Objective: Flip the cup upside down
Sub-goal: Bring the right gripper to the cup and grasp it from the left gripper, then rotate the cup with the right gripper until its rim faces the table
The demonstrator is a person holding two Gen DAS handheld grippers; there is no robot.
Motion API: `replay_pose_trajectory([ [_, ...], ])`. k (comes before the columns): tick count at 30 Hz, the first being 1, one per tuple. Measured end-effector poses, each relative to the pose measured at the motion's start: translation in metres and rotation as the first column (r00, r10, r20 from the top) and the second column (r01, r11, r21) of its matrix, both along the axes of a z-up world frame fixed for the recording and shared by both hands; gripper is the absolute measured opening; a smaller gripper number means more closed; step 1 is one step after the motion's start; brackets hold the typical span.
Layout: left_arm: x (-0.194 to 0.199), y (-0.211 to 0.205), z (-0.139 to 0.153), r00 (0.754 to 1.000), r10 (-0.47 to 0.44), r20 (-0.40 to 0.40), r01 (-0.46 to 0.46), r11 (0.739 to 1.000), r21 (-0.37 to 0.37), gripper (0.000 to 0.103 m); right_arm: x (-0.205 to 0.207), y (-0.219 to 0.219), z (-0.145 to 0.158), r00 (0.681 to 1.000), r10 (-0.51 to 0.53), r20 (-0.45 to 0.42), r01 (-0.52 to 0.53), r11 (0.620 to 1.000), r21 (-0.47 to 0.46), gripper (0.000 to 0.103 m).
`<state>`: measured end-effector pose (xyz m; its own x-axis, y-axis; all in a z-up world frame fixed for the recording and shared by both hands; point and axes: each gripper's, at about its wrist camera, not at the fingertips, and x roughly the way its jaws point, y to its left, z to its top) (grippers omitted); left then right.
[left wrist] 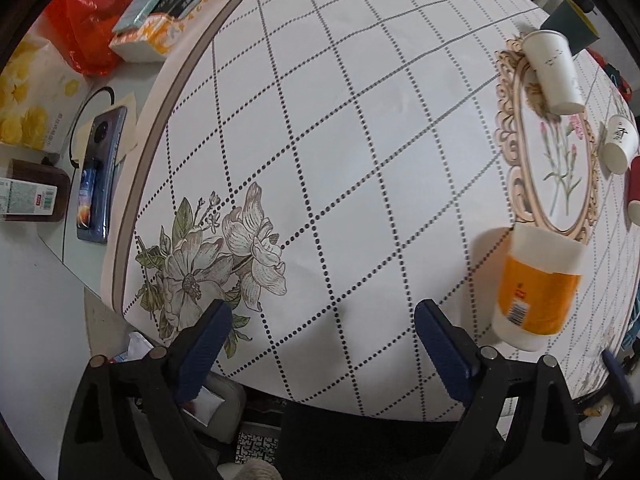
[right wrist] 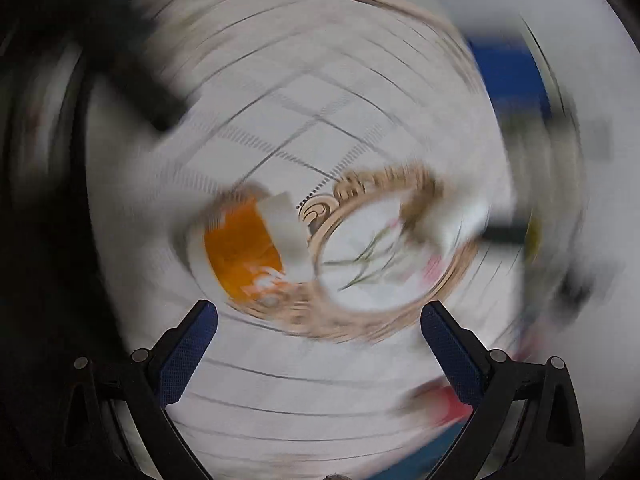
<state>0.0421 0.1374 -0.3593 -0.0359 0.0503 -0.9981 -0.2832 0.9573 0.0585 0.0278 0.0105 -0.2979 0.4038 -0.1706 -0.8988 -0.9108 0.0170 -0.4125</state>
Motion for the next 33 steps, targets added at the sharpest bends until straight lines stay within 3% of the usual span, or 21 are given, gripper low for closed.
replay_pose_trajectory([
  [1,-0.001,0.001,-0.004,1.000,0.004,-0.005,-0.004,1.000,-0.001,0.094,-0.011,-0.001,-0.007,0.990,0.137,0.031,-0.135,0.989,-0.065,0.103],
  [2,-0.001,0.003,-0.006,1.000,0.007,-0.008,-0.007,1.000,-0.001,0.094,-0.021,-0.003,-0.016,0.956,0.288,0.049,-0.278,0.949,-0.146,0.103],
  [4,-0.003,0.005,-0.010,1.000,0.015,-0.012,-0.015,1.000,0.001,0.094,-0.037,-0.013,-0.033,0.844,0.535,0.040,-0.505,0.817,-0.277,0.103],
  [7,-0.005,0.009,-0.016,0.999,0.028,-0.018,-0.028,1.000,-0.001,0.094,-0.050,-0.029,-0.054,0.612,0.791,-0.008,-0.724,0.556,-0.407,0.103],
  [8,-0.005,0.009,-0.018,0.999,0.032,-0.019,-0.032,0.999,-0.001,0.094,-0.051,-0.034,-0.061,0.518,0.855,-0.030,-0.774,0.454,-0.441,0.103],
  [12,-0.010,0.015,-0.026,0.998,0.054,-0.031,-0.054,0.999,-0.005,0.094,-0.051,-0.043,-0.077,0.293,0.950,-0.106,-0.854,0.211,-0.476,0.103],
  [17,-0.018,0.029,-0.037,0.996,0.074,-0.049,-0.075,0.997,-0.009,0.094,-0.048,-0.051,-0.090,0.085,0.977,-0.195,-0.882,-0.018,-0.472,0.102],
  [20,-0.024,0.038,-0.044,0.995,0.079,-0.057,-0.080,0.997,-0.011,0.094,-0.042,-0.056,-0.097,0.008,0.973,-0.232,-0.881,-0.103,-0.461,0.101],
  [24,-0.027,0.045,-0.050,0.994,0.086,-0.064,-0.087,0.996,-0.017,0.094,-0.032,-0.059,-0.109,-0.023,0.966,-0.259,-0.876,-0.145,-0.460,0.091],
  [27,-0.029,0.048,-0.052,0.994,0.085,-0.066,-0.086,0.996,-0.018,0.094,-0.022,-0.053,-0.115,0.001,0.965,-0.262,-0.879,-0.125,-0.461,0.077],
  [30,-0.032,0.052,-0.055,0.994,0.082,-0.068,-0.084,0.996,-0.020,0.094,-0.011,-0.046,-0.115,0.021,0.968,-0.248,-0.884,-0.098,-0.458,0.077],
  [33,-0.026,0.050,-0.054,0.994,0.081,-0.070,-0.082,0.996,-0.017,0.094,-0.004,-0.039,-0.112,0.061,0.970,-0.235,-0.895,-0.051,-0.444,0.076],
])
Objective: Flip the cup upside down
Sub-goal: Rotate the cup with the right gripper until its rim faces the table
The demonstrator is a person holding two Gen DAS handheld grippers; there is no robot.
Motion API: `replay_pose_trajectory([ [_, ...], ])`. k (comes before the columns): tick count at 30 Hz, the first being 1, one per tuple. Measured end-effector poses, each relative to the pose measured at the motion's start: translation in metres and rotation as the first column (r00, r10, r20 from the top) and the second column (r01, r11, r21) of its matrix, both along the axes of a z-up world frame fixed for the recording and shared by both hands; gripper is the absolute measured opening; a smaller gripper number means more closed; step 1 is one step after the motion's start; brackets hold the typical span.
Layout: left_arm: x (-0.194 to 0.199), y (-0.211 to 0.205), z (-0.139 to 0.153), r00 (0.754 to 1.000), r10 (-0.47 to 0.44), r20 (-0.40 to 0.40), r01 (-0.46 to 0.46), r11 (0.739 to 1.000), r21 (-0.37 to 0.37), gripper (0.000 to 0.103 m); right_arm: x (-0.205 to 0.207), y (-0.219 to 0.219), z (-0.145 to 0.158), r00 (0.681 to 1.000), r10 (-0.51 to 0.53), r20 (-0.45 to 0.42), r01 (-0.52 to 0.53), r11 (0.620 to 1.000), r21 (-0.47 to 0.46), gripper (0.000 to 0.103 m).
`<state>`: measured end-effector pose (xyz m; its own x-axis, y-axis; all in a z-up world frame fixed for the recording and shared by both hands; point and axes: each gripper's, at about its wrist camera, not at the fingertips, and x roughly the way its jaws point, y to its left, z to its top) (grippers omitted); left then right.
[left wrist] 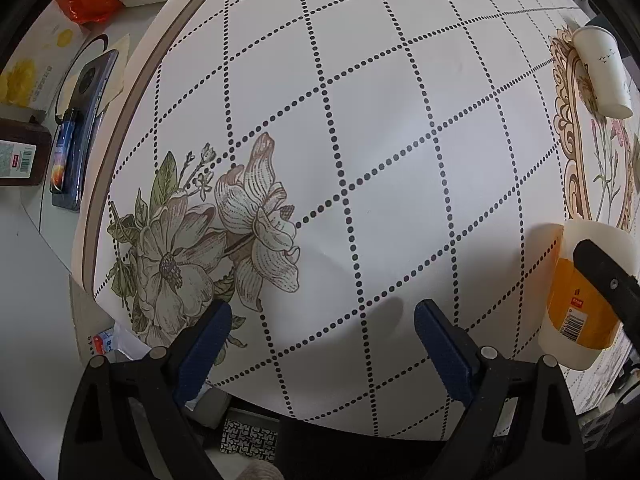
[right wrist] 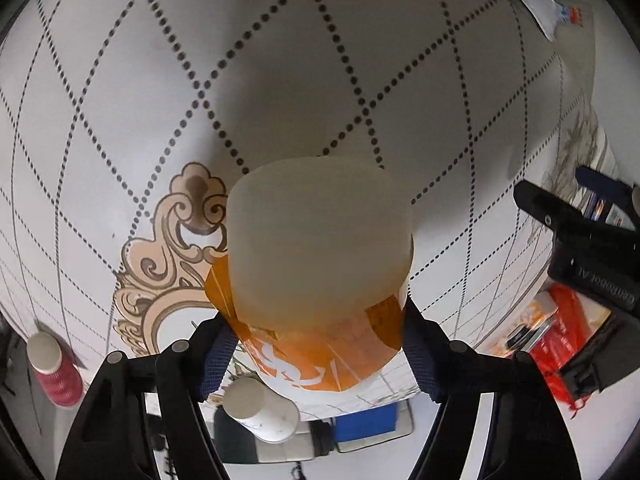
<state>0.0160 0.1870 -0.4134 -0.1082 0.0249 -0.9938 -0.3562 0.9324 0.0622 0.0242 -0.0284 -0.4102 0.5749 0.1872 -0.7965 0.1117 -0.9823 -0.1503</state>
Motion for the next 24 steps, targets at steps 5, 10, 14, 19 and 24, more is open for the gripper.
replay_pose_trajectory([
  [5,0.010,-0.002,0.004,1.000,-0.014,0.005,0.014,1.000,0.009,0.094,0.005,0.021,0.005,0.990,-0.139,-0.036,0.140,0.989,0.037,0.075],
  [10,0.019,-0.005,0.006,0.999,-0.032,0.012,0.032,0.999,0.017,0.094,0.021,0.049,0.009,0.935,-0.350,-0.059,0.353,0.933,0.075,0.075],
  [14,0.026,-0.008,0.010,0.999,-0.046,0.015,0.045,0.999,0.022,0.094,0.039,0.076,0.018,0.840,-0.536,-0.085,0.543,0.835,0.091,0.075],
  [19,0.034,-0.014,0.015,0.997,-0.067,0.028,0.066,0.998,0.025,0.094,0.070,0.101,0.033,0.648,-0.751,-0.125,0.761,0.644,0.074,0.075],
  [24,0.038,-0.025,0.019,0.995,-0.088,0.039,0.087,0.996,0.025,0.094,0.110,0.108,0.039,0.359,-0.923,-0.140,0.933,0.355,0.048,0.075],
])
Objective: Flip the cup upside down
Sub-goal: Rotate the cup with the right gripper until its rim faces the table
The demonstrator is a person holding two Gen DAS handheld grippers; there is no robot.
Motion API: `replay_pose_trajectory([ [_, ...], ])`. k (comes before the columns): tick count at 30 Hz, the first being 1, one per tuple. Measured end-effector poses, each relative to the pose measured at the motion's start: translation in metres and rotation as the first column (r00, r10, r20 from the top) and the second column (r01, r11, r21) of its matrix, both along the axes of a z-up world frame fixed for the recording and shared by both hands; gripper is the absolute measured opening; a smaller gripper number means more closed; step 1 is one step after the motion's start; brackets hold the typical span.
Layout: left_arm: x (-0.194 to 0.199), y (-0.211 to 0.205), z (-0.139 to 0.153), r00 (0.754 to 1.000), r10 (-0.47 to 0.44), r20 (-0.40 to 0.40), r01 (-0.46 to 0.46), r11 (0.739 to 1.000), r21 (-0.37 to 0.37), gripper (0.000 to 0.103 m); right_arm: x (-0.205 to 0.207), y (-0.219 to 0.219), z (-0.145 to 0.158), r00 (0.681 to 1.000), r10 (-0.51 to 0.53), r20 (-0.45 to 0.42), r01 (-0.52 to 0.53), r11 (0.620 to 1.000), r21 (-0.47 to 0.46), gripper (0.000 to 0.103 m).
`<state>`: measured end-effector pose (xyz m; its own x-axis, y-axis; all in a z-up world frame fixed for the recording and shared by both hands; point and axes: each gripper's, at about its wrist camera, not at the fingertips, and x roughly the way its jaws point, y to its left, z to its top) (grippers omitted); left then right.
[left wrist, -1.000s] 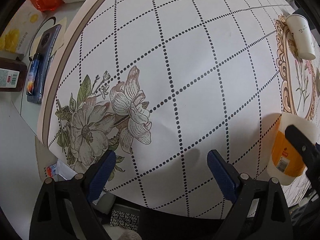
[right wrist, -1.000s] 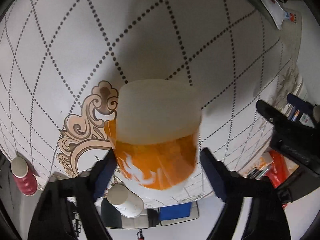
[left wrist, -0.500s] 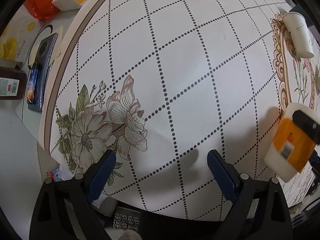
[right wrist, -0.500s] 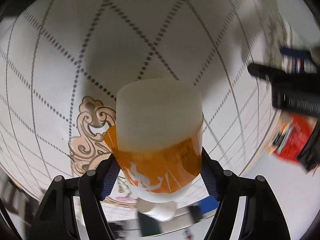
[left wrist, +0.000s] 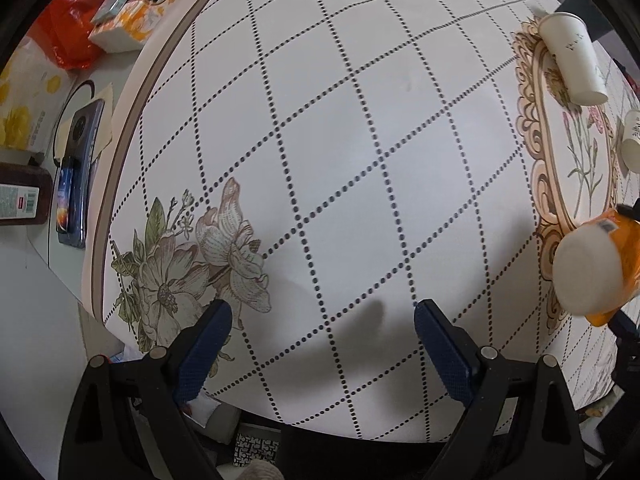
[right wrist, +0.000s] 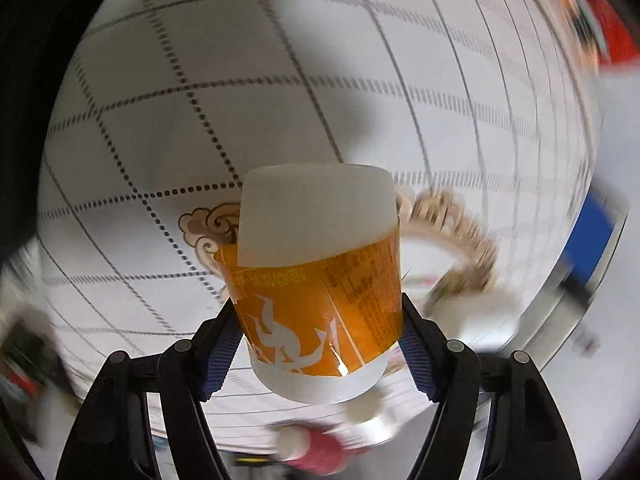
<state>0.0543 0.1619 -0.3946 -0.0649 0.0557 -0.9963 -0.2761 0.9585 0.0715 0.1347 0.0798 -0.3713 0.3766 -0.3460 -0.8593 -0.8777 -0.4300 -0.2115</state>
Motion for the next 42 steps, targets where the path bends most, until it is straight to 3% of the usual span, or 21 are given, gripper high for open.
replay_pose_trajectory([
  [2,0.002,-0.003,0.000,1.000,-0.010,0.002,0.010,1.000,0.000,0.094,0.014,-0.005,0.002,0.987,-0.158,-0.018,0.158,0.987,0.001,0.075],
  [4,0.002,-0.008,0.001,1.000,-0.019,0.002,0.019,1.000,0.000,0.094,0.029,-0.016,0.003,0.947,-0.318,-0.043,0.318,0.948,-0.005,0.075],
  [7,0.003,-0.014,0.001,1.000,-0.028,0.002,0.028,1.000,0.000,0.094,0.058,-0.022,0.004,0.830,-0.549,-0.095,0.549,0.835,-0.026,0.075],
  [8,0.004,-0.016,0.001,1.000,-0.030,0.001,0.030,1.000,0.000,0.094,0.069,-0.024,0.004,0.769,-0.629,-0.115,0.629,0.776,-0.040,0.075],
  [13,0.007,-0.027,0.000,0.999,-0.048,0.006,0.048,0.999,0.001,0.094,0.102,-0.033,0.002,0.580,-0.800,-0.151,0.800,0.595,-0.080,0.075],
  [16,0.010,-0.037,0.002,0.998,-0.055,0.009,0.055,0.998,-0.003,0.094,0.118,-0.045,0.001,0.491,-0.858,-0.150,0.858,0.506,-0.089,0.075],
  [21,0.016,-0.057,0.004,0.998,-0.069,0.011,0.069,0.998,-0.008,0.094,0.142,-0.074,-0.001,0.301,-0.942,-0.148,0.940,0.319,-0.120,0.075],
  [24,0.019,-0.067,0.003,0.997,-0.078,0.008,0.078,0.997,-0.012,0.094,0.147,-0.080,-0.004,0.209,-0.966,-0.154,0.964,0.230,-0.135,0.075],
  [28,0.021,-0.085,-0.001,0.996,-0.084,0.007,0.084,0.996,-0.015,0.094,0.158,-0.097,-0.003,0.133,-0.977,-0.167,0.977,0.158,-0.143,0.077],
  [31,0.015,-0.081,-0.004,0.997,-0.081,0.005,0.082,0.996,-0.025,0.094,0.168,-0.106,0.001,0.094,-0.979,-0.182,0.980,0.123,-0.154,0.078],
  [33,0.017,-0.077,0.000,0.997,-0.079,0.007,0.079,0.996,-0.036,0.094,0.175,-0.122,-0.004,0.074,-0.979,-0.192,0.982,0.104,-0.156,0.086],
  [34,0.018,-0.078,-0.001,0.997,-0.079,0.007,0.080,0.996,-0.038,0.094,0.162,-0.134,-0.002,0.066,-0.978,-0.197,0.983,0.097,-0.154,0.094],
  [35,0.019,-0.080,-0.001,0.997,-0.081,0.009,0.082,0.996,-0.038,0.094,0.166,-0.136,0.000,0.059,-0.977,-0.205,0.984,0.092,-0.153,0.095],
  [42,0.028,-0.079,-0.007,0.996,-0.089,0.005,0.089,0.995,-0.039,0.094,0.194,-0.131,0.017,0.045,-0.966,-0.254,0.990,0.076,-0.115,0.095],
])
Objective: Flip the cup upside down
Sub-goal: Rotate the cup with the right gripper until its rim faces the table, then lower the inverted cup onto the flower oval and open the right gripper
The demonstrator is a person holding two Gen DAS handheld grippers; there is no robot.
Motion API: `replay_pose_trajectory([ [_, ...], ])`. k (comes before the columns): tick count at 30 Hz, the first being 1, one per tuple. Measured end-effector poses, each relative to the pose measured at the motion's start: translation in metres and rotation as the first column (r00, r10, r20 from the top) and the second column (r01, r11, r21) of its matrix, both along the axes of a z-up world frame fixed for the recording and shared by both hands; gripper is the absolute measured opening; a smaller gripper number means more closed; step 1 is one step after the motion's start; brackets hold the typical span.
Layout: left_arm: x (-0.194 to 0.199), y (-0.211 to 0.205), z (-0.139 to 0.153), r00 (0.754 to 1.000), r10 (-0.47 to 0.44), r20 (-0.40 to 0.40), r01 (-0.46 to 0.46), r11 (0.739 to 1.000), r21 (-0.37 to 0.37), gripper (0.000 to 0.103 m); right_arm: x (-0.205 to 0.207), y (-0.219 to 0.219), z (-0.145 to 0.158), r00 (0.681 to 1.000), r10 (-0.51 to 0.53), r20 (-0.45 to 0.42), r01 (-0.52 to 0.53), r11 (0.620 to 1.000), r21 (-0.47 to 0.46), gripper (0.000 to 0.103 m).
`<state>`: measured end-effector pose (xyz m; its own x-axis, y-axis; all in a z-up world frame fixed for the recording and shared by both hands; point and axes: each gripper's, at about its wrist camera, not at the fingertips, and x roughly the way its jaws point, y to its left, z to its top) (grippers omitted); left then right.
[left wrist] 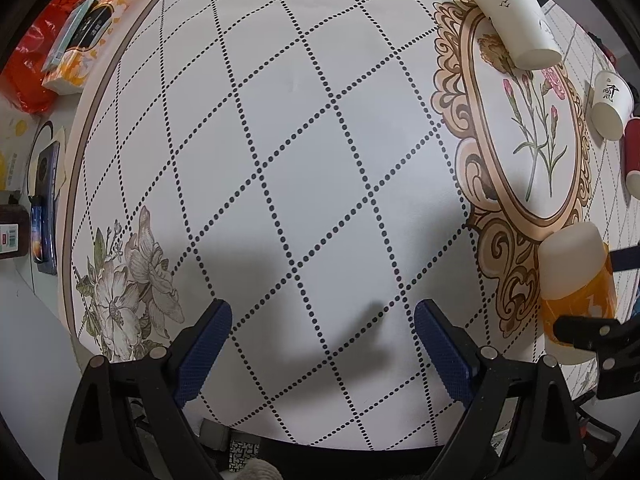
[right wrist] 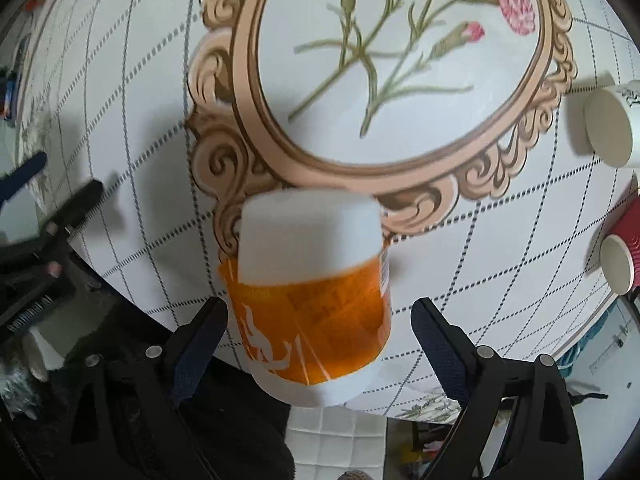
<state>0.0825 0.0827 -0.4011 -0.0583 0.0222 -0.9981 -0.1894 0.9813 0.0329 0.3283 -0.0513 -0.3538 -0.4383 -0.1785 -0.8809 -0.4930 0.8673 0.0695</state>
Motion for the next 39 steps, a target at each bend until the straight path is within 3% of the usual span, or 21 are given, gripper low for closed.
replay_pose_trajectory([
  [7,0.021,-0.015,0.000,1.000,-0.012,-0.005,0.012,1.000,-0.018,0.094,0.022,0.005,0.001,0.999,-0.032,0.007,0.032,0.999,0.001,0.093],
  [8,0.022,-0.018,0.000,1.000,-0.015,-0.005,0.015,1.000,-0.022,0.094,0.023,0.003,-0.001,0.999,-0.040,0.006,0.039,0.999,0.002,0.090],
  [10,0.024,-0.023,0.001,1.000,-0.022,-0.005,0.022,0.999,-0.025,0.094,0.027,0.000,-0.002,0.999,-0.046,0.005,0.046,0.999,0.000,0.074],
  [18,0.032,-0.042,0.002,0.999,-0.039,-0.009,0.038,0.999,-0.032,0.094,0.045,-0.029,0.018,0.989,-0.127,0.082,0.121,0.990,0.073,0.073],
  [23,0.040,-0.054,0.008,0.999,-0.045,-0.006,0.045,0.999,-0.029,0.094,0.062,-0.048,0.051,0.951,-0.247,0.185,0.215,0.960,0.179,0.073],
  [26,0.045,-0.057,0.009,0.999,-0.049,-0.002,0.049,0.998,-0.027,0.094,0.070,-0.060,0.075,0.909,-0.303,0.287,0.235,0.939,0.250,0.073],
  [29,0.050,-0.060,0.010,0.999,-0.046,-0.005,0.046,0.998,-0.037,0.094,0.076,-0.070,0.094,0.836,-0.351,0.421,0.224,0.920,0.321,0.073],
  [32,0.055,-0.065,0.008,0.999,-0.048,-0.013,0.048,0.998,-0.036,0.094,0.082,-0.084,0.097,0.727,-0.414,0.548,0.214,0.894,0.393,0.073],
  [36,0.057,-0.075,0.003,0.998,-0.066,-0.018,0.065,0.997,-0.038,0.094,0.069,-0.082,0.089,0.612,-0.468,0.637,0.187,0.869,0.459,0.073],
  [39,0.056,-0.080,0.002,0.997,-0.077,-0.020,0.077,0.997,-0.030,0.094,0.049,-0.065,0.078,0.566,-0.425,0.706,0.115,0.889,0.443,0.073],
])
